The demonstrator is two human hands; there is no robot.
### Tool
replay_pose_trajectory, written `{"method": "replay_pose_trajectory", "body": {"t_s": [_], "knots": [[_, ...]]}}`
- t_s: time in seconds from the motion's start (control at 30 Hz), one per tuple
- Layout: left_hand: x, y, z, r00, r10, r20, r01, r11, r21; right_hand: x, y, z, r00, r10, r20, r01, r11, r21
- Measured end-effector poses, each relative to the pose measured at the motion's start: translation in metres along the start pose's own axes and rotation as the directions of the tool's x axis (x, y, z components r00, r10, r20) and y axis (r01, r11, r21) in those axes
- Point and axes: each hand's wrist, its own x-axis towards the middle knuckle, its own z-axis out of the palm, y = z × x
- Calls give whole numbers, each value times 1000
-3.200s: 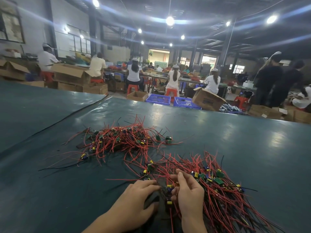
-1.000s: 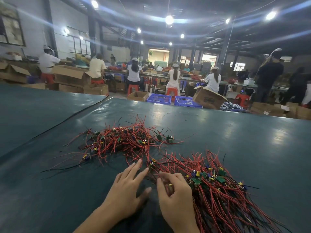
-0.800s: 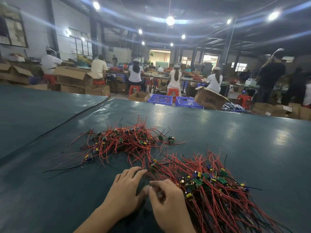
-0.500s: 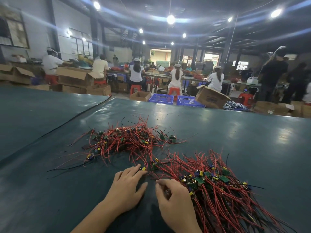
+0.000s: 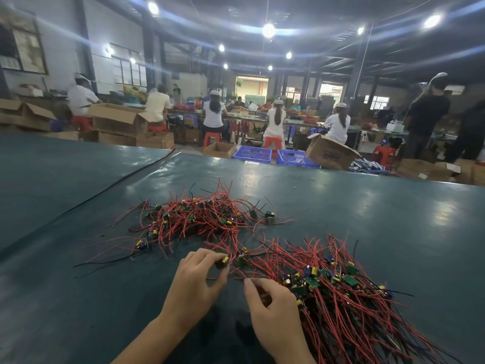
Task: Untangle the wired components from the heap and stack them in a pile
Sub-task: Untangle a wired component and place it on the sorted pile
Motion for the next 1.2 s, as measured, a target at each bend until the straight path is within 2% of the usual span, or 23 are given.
{"method": "replay_pose_trajectory", "body": {"t_s": [0.07,0.17,0.23,0.33,0.43,0.5,0.53,0.6,0.67,0.73,0.77,0.8,0.93,1.03,1.2], "knots": [[1,6,0,985,152,-76,-155,987,-33,1,-4,0,998,55,-9,-52,985,163],[-2,16,2,938,340,-62,-344,938,-50,2,-9,-2,995,91,-45,-68,928,366],[-4,21,4,915,400,-47,-402,914,-47,3,-8,-3,994,90,-60,-58,913,405],[-6,25,3,912,408,-35,-410,908,-83,4,-4,-3,991,96,-89,-55,922,382],[-6,30,-1,949,315,-35,-313,916,-250,4,-1,-3,983,99,-157,-36,932,362],[-7,35,-3,981,192,-34,-190,895,-404,4,-1,-4,980,75,-187,-3,933,359],[-7,36,-3,994,106,-2,-95,879,-467,4,-3,-4,979,61,-193,14,930,367],[-6,39,-3,984,-72,166,150,836,-528,3,-7,-5,984,42,-170,31,913,408],[-3,42,-2,879,-245,409,451,707,-545,2,-12,-5,994,14,-108,36,892,451],[-1,46,0,741,-319,591,665,471,-579,0,-15,-4,999,-14,-39,31,878,477],[0,47,0,721,-312,619,690,406,-599,-1,-17,-4,1000,-19,-15,24,876,482],[0,48,1,733,-302,610,679,393,-620,-2,-18,-4,1000,-11,-7,13,877,480],[0,53,0,789,-357,500,613,417,-670,0,-14,-5,992,117,-55,-76,870,488],[0,53,-1,809,-393,438,579,401,-710,3,-9,-5,981,185,-54,-144,890,433],[1,49,0,851,-379,364,514,452,-729,2,-8,-4,993,116,-34,-96,929,358]]}}
